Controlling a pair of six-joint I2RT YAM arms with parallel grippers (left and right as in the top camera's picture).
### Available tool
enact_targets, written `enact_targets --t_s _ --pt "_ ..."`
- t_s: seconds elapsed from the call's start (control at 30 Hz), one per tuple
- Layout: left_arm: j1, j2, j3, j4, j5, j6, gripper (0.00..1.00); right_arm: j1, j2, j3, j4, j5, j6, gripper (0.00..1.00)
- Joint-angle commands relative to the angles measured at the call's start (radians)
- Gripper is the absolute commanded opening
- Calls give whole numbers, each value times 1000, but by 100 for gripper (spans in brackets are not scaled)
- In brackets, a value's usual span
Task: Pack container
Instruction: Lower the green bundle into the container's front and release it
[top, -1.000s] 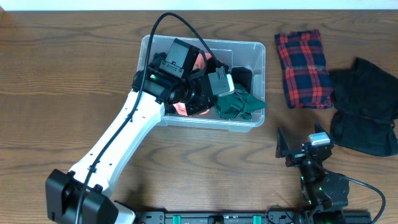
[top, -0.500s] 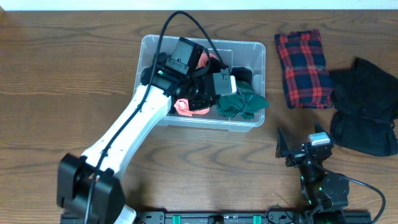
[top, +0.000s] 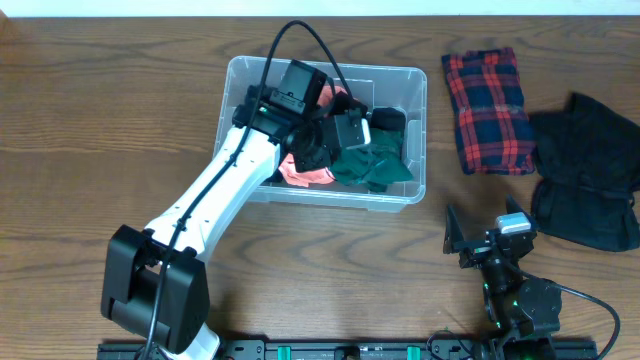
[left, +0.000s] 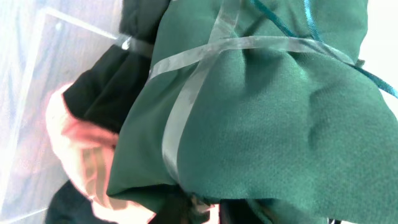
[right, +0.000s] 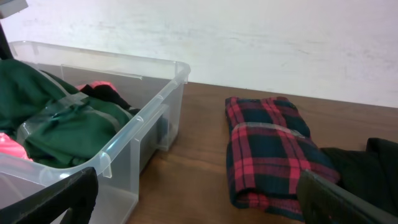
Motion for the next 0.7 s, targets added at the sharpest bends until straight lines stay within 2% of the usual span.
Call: enact_targets --t_s 0.0,0.07,0.2,0.37,0.67 --pt "18 0 6 3 -27 1 47 8 -5 -2 -4 0 -16 99" --pt "18 0 6 3 -27 -2 67 8 -5 -2 -4 0 -16 99" --pt "18 -7 6 0 -34 -3 79 8 -5 -2 -4 0 -16 99" --pt "18 -72 6 0 -92 -24 81 8 -5 -2 -4 0 -16 99" --pt "18 -266 6 16 -87 -25 80 8 -5 -2 -4 0 -16 99"
